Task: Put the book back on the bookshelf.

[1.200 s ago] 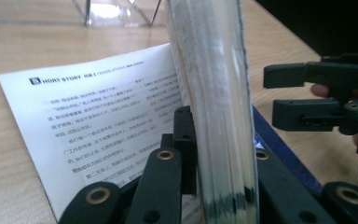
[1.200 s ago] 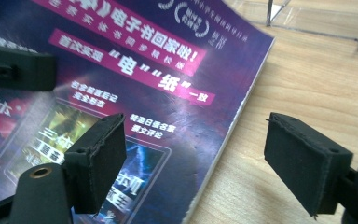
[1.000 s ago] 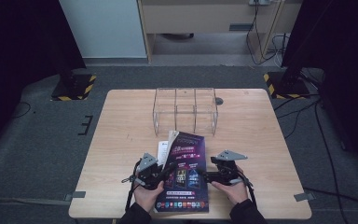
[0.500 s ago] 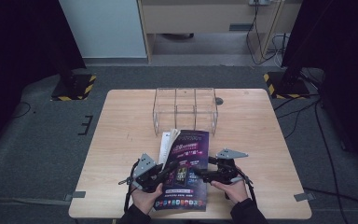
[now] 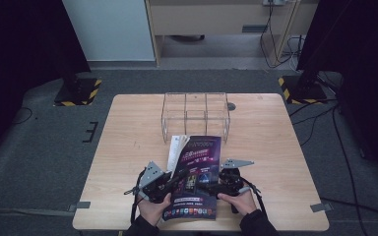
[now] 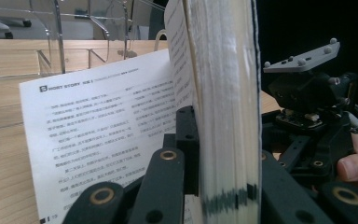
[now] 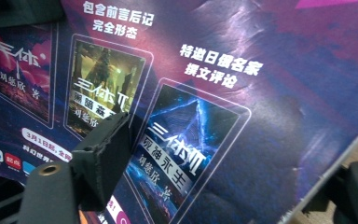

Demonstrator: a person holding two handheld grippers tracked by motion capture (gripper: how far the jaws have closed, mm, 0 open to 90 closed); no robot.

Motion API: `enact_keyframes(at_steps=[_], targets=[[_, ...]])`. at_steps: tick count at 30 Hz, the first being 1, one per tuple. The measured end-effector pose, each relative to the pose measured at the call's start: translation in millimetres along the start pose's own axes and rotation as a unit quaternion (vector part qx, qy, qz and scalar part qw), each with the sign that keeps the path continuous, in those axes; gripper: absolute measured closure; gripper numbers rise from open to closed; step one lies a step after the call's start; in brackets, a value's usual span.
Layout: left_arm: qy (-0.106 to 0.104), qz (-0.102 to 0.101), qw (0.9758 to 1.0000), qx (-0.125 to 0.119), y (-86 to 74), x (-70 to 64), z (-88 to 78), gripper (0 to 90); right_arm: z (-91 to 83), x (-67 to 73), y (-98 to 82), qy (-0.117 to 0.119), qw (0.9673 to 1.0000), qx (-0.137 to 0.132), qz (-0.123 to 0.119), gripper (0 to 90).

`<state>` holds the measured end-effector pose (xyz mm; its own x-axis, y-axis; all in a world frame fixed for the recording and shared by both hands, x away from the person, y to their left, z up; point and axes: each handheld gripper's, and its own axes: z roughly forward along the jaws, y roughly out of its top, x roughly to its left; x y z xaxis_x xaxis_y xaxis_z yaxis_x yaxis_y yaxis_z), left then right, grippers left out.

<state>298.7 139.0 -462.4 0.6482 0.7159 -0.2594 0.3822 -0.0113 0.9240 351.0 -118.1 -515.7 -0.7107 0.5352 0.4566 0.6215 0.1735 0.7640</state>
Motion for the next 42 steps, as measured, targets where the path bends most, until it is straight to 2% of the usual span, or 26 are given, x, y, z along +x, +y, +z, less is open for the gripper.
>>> enact_keyframes(at_steps=[2, 3, 7, 8, 9, 14, 25, 30, 34, 37, 42], targets=[[0.000, -0.002, 1.0000, 0.000, -0.6, 1.3, 0.1, 83.1, -0.4, 0.1, 0.0, -0.001, 1.0000, 0.000, 0.002, 31.4], [0.001, -0.004, 1.0000, 0.000, -1.0, 2.1, 0.2, 83.1, -2.3, -0.2, 0.6, -0.004, 1.0000, 0.001, 0.006, 38.4], [0.002, -0.010, 0.9999, -0.001, -2.3, 4.5, 0.6, 83.1, -6.1, -0.5, 1.6, -0.005, 0.9999, 0.003, 0.014, 48.3], [0.003, -0.010, 0.9999, -0.002, -2.6, 4.6, 0.8, 83.1, -8.9, -0.8, 2.6, -0.002, 0.9998, 0.005, 0.021, 55.4], [0.003, -0.011, 0.9999, -0.002, -2.9, 4.9, 1.0, 83.1, -8.9, -0.8, 2.6, -0.002, 0.9998, 0.005, 0.021, 55.4], [0.008, -0.014, 0.9999, -0.002, -3.8, 8.5, 1.3, 83.0, -16.7, -0.7, 4.6, 0.021, 0.9987, -0.005, 0.046, 71.1], [0.033, -0.016, 0.9992, 0.012, -5.5, 18.9, 3.1, 81.4, -18.4, 2.9, 5.9, 0.032, 0.9977, -0.015, 0.058, 77.1], [0.049, -0.019, 0.9985, 0.019, -7.5, 23.5, 4.2, 77.0, -18.6, 6.3, 6.2, 0.032, 0.9975, -0.022, 0.059, 79.3], [0.058, -0.024, 0.9978, 0.022, -9.6, 28.5, 4.9, 69.8, -18.9, 7.9, 6.7, 0.033, 0.9971, -0.027, 0.063, 81.1], [0.060, -0.036, 0.9973, 0.022, -11.1, 33.0, 4.6, 63.7, -19.7, 9.6, 7.6, 0.034, 0.9967, -0.034, 0.065, 82.4], [0.065, -0.041, 0.9969, 0.020, -12.2, 37.1, 3.8, 54.8, -21.1, 12.6, 9.0, 0.032, 0.9966, -0.041, 0.064, 82.8]])
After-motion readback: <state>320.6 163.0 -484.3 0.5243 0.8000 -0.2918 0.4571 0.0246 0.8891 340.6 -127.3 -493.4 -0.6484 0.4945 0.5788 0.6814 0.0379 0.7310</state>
